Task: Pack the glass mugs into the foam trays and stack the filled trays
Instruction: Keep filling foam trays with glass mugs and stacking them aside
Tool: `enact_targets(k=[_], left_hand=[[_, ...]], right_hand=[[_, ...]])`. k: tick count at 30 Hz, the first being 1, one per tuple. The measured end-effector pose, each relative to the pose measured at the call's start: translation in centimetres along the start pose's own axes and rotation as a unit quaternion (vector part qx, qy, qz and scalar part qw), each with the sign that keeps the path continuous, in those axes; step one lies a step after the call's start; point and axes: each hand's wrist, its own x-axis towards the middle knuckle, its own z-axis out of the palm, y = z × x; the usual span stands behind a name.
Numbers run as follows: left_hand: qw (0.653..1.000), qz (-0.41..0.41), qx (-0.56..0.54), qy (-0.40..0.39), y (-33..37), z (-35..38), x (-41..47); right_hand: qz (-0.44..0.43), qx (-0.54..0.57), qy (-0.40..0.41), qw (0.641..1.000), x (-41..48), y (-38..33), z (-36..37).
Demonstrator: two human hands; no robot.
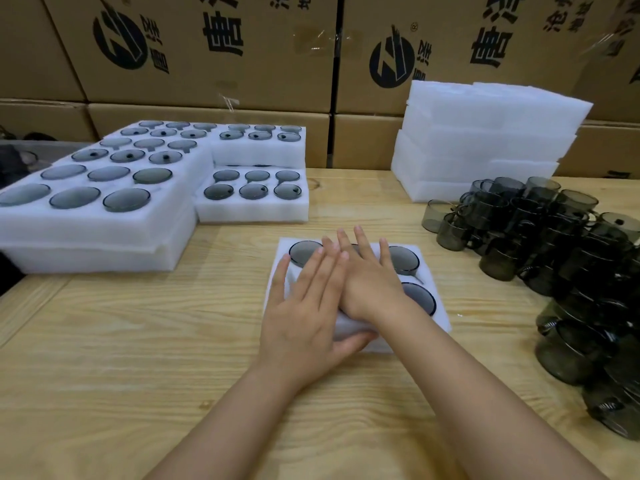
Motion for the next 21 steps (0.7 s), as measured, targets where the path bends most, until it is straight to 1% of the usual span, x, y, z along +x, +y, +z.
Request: enact_targets(k=[2,8,12,14,15,16,17,18,19,21], left_hand=[[1.000,0.007,-0.009,-0.009,0.0,0.0,0.0],[1.000,0.007,-0.007,-0.029,0.3,0.0,0.0],[0.999,0.016,-0.016,-0.024,0.2,0.1,-0.1],[0.999,0.018,-0.022,-0.017,0.1,0.0,-0.1],[0.999,0.020,-0.025,-0.009,0.0,-0.1,0.0],[0.999,0.022,-0.027,0.001,-0.1,-0.2,0.0],[0.999,0.026,-0.030,0.015,-0.2,-0.4,0.1],[0.998,0.037,-0.038,0.031,-0.2,-0.5,0.2],[0.996,0.060,-0.052,0.048,-0.2,-0.6,0.3],[0.982,0.141,-0.105,0.074,0.2,-0.6,0.1]], right_hand=[[0.006,-0.009,-0.001,1.000,0.1,0.0,0.0],[-0.007,0.025,-0.001,1.000,0.2,0.2,0.0],[-0.016,0.045,0.009,0.999,-0.1,0.4,0.0],[-0.022,0.112,0.048,0.992,-0.2,0.4,-0.2],[-0.019,0.196,0.075,0.977,-0.2,0.5,-0.4],[-0.003,0.305,0.095,0.948,-0.2,0.6,-0.7],[0.021,0.411,0.110,0.905,-0.3,0.8,-1.2],[0.047,0.481,0.137,0.864,-0.2,1.5,-1.6],[0.070,0.493,0.175,0.850,0.0,2.6,-2.2],[0.105,0.404,0.245,0.875,0.6,5.5,-3.2]])
